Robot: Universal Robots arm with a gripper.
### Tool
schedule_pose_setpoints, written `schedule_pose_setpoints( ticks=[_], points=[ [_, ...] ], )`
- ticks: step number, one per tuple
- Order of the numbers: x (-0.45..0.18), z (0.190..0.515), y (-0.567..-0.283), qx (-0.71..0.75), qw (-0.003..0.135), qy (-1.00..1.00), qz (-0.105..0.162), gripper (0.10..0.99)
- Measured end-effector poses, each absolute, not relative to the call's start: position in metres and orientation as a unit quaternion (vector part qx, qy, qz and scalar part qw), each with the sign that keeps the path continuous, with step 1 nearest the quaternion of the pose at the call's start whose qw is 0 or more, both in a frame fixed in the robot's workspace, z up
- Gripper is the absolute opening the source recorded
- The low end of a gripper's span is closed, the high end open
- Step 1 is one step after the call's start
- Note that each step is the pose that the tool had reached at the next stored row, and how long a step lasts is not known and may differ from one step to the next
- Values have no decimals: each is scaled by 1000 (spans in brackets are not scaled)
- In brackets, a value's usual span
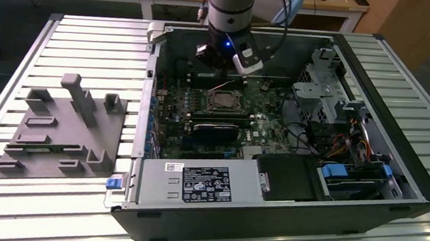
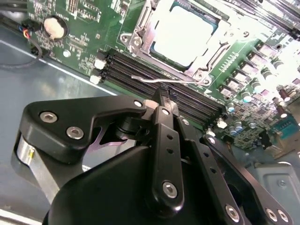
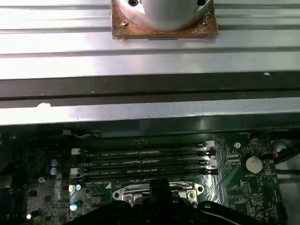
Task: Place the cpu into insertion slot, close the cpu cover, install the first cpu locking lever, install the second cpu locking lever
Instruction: 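Install the first cpu locking lever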
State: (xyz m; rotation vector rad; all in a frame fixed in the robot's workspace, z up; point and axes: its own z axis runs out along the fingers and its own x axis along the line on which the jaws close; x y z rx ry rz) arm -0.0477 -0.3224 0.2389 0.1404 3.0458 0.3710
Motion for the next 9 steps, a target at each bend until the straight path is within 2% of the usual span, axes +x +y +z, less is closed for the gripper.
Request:
schedule_pose_setpoints(
  ticks=[9],
  points=[
    [-47, 233, -322, 78, 40, 990, 109, 106]
  ],
)
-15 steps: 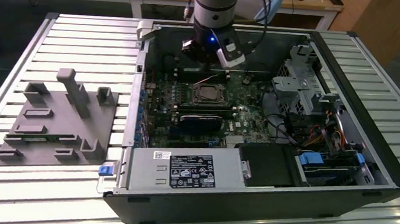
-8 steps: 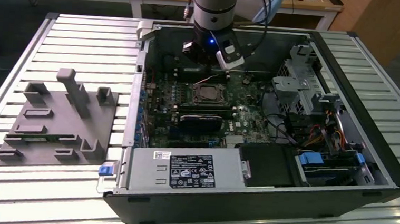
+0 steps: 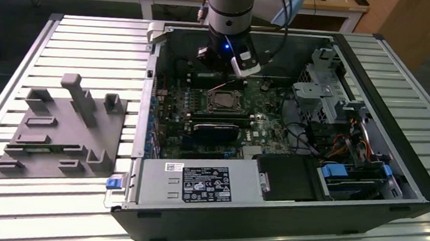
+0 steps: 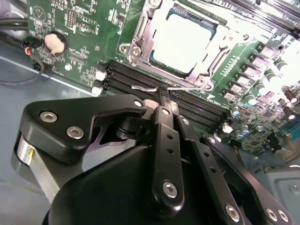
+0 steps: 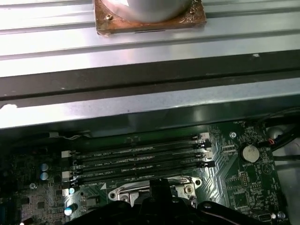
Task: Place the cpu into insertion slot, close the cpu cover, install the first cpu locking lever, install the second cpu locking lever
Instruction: 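Install the first cpu locking lever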
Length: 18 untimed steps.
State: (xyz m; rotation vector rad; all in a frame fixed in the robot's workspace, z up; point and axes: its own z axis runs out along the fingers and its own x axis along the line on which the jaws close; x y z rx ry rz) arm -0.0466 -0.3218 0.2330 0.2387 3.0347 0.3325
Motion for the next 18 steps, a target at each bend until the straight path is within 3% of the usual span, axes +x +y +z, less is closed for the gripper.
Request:
schedule_pose_setpoints(
  ticks=[7, 18],
  points=[
    [-46, 229, -320, 78, 41, 992, 91, 106],
    [-46, 222, -312, 78, 41, 992, 90, 106]
  ],
)
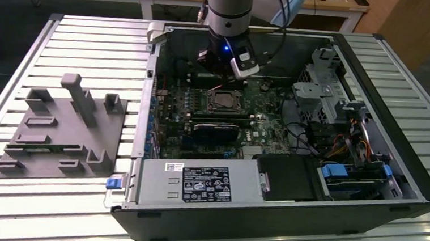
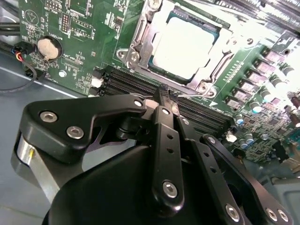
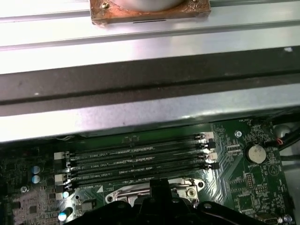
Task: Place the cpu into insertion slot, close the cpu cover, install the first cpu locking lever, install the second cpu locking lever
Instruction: 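Install the first cpu locking lever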
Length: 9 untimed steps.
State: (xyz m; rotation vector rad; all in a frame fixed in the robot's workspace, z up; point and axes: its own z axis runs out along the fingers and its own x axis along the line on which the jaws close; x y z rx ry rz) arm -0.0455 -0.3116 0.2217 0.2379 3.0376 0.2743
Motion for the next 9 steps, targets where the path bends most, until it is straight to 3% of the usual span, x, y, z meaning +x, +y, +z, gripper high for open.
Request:
schedule_pose_setpoints(
  ticks=[9],
  points=[
    [-42, 219, -308, 78, 41, 992, 87, 106]
  ],
)
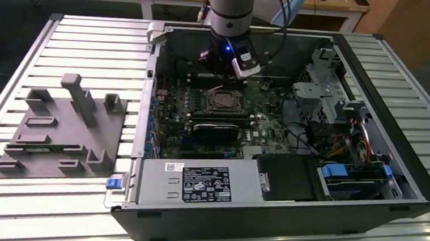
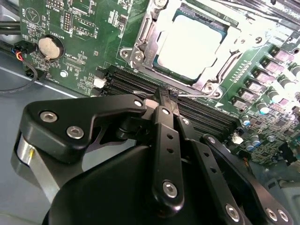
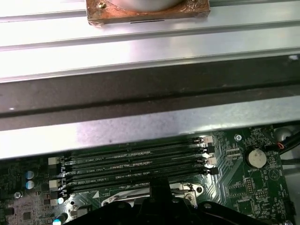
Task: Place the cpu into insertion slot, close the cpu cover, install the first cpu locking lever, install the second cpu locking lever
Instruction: 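Install the first cpu locking lever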
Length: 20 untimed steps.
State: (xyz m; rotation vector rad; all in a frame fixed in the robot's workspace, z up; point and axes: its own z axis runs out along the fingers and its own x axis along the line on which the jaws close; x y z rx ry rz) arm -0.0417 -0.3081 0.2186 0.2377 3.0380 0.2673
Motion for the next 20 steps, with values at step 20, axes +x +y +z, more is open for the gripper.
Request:
schedule_pose_setpoints(
  ticks=[20],
  points=[
    [-41, 216, -308, 77, 46, 992, 87, 106]
  ],
)
